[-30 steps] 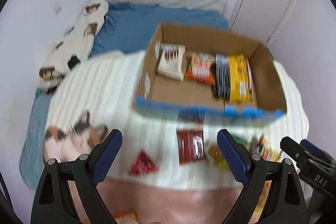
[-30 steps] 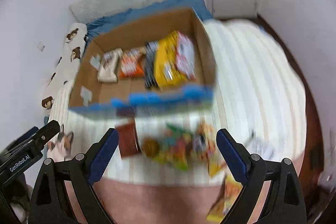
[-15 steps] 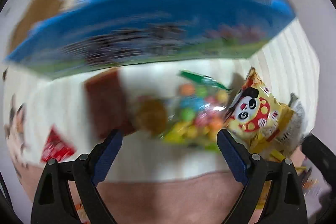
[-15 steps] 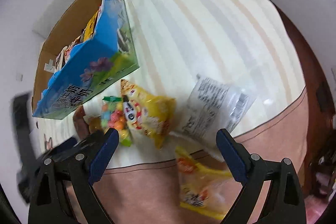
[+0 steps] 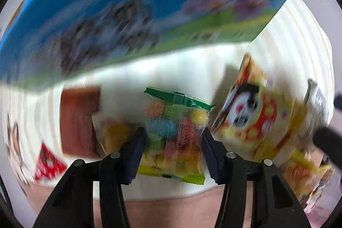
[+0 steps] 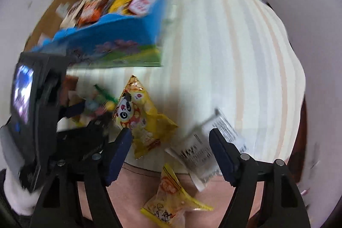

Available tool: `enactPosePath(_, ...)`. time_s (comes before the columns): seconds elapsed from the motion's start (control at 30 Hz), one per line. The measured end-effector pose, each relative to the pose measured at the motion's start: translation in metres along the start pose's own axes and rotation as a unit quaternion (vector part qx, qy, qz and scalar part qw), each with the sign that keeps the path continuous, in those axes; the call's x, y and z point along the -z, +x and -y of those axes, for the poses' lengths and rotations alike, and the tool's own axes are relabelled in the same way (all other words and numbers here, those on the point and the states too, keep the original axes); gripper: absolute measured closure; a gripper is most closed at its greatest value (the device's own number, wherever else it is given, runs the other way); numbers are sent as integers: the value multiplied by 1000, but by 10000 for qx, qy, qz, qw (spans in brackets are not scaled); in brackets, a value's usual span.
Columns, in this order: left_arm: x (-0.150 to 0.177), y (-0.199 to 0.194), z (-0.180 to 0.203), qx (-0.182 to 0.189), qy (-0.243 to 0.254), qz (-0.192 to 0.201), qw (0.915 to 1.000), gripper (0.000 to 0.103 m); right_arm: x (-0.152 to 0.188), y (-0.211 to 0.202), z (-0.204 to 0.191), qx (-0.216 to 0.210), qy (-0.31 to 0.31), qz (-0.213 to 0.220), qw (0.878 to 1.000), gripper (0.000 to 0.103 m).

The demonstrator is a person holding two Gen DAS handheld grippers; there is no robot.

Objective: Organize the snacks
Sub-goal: 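Grasp the green-topped candy bag with the left tool while the right tool grasps the yellow panda bag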

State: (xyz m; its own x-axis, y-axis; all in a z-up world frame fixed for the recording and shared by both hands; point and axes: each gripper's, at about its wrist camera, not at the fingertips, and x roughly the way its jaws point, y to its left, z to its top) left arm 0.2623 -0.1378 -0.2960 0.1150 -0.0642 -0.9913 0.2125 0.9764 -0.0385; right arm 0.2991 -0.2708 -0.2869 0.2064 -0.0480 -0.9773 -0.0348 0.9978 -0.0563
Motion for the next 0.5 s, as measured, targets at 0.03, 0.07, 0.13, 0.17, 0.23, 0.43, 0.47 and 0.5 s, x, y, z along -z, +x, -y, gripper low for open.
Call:
enactPosePath(0.03,10,0,-7,23,-137,-43,9999,54,-6,6,-12,44,-254,-69,9996,26)
enactPosePath(0.07,20,0,-15,39,-272,-100,9996,54,-9,9,-20,78,-418,-111,9990,26)
enactPosePath(0.13,35,0,-26,85,-503,-154,9986,54,-15,25,-44,225,-940,-273,9949,26)
enactPosePath(0.17,44,-1,-34,90,-616,-183,9979,53,-16,33,-55,295,-1175,-333,9921,26)
enactPosePath(0.23,54,-3,-44,103,-768,-211,9968,53,-15,48,-75,404,-1681,-517,9836,25)
enactPosePath(0.43,74,-2,-67,256,-1103,-313,9931,49,-8,90,-114,1040,-2862,-922,9480,17)
enactPosePath(0.47,80,-1,-72,293,-1140,-355,9924,47,-9,95,-113,1055,-2759,-997,9502,19)
enactPosePath(0.5,82,1,-74,360,-1176,-397,9916,47,-11,95,-110,1004,-2551,-1003,9564,21)
